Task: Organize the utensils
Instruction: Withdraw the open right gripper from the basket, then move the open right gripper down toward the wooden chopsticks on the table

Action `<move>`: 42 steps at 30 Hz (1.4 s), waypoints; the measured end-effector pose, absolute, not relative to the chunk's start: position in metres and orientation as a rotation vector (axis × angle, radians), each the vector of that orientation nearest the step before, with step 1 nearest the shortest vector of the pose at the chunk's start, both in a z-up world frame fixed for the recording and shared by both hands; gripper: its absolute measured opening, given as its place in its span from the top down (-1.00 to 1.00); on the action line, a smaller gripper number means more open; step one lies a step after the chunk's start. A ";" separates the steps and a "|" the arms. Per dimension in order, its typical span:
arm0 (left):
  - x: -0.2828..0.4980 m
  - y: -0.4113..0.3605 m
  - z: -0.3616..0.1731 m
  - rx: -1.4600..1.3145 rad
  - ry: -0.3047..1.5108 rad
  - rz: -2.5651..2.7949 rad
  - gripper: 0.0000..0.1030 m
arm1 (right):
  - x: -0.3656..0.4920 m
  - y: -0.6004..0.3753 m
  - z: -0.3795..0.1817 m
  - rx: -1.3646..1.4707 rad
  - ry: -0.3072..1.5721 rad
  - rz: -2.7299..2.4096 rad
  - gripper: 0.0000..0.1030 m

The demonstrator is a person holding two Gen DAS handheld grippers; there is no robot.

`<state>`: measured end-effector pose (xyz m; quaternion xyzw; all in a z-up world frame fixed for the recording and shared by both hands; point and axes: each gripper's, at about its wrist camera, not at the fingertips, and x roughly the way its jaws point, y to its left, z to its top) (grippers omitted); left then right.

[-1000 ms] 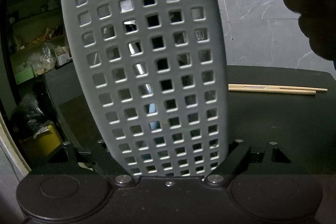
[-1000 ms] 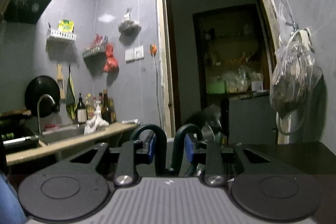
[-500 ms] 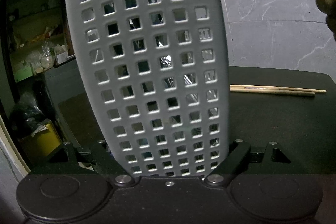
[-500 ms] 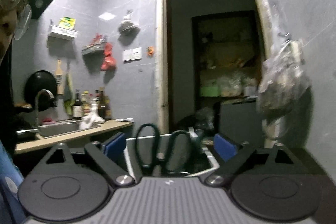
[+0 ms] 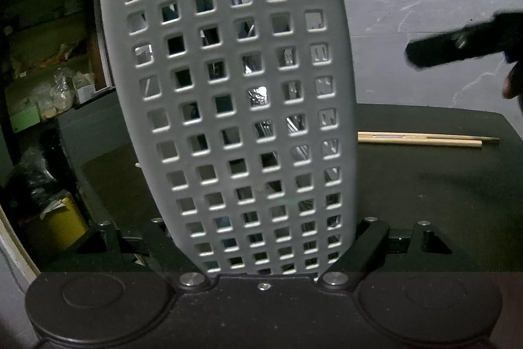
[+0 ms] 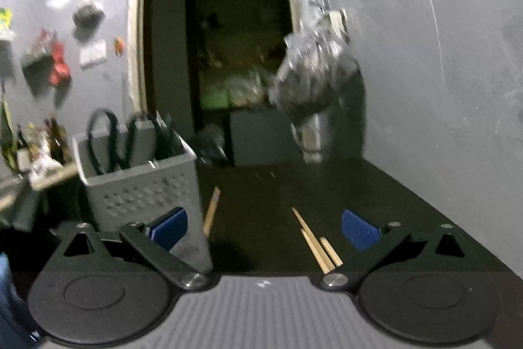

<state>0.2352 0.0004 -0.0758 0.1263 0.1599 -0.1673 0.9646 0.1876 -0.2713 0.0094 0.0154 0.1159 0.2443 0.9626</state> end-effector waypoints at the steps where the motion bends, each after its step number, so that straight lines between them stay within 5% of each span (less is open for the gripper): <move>1: 0.236 0.001 -0.076 0.255 0.324 -0.340 -0.61 | 0.191 -0.269 0.008 0.014 0.249 0.481 -0.99; 12: 0.234 -0.003 -0.077 0.271 0.316 -0.335 -0.61 | 0.309 -0.225 0.035 -0.123 0.379 0.525 -0.99; 20: 0.230 -0.004 -0.077 0.260 0.314 -0.336 -0.59 | 0.438 -0.169 0.019 -0.120 0.625 0.776 -0.99; 27: 0.230 0.002 -0.077 0.250 0.309 -0.347 -0.58 | 0.465 -0.100 -0.002 -0.307 0.657 0.937 -0.98; 34: 0.229 0.004 -0.077 0.248 0.310 -0.346 -0.58 | 0.447 -0.065 -0.010 -0.413 0.653 0.999 -0.86; 42: 0.228 0.004 -0.078 0.250 0.309 -0.346 -0.58 | 0.441 -0.065 -0.008 -0.426 0.657 1.024 -0.37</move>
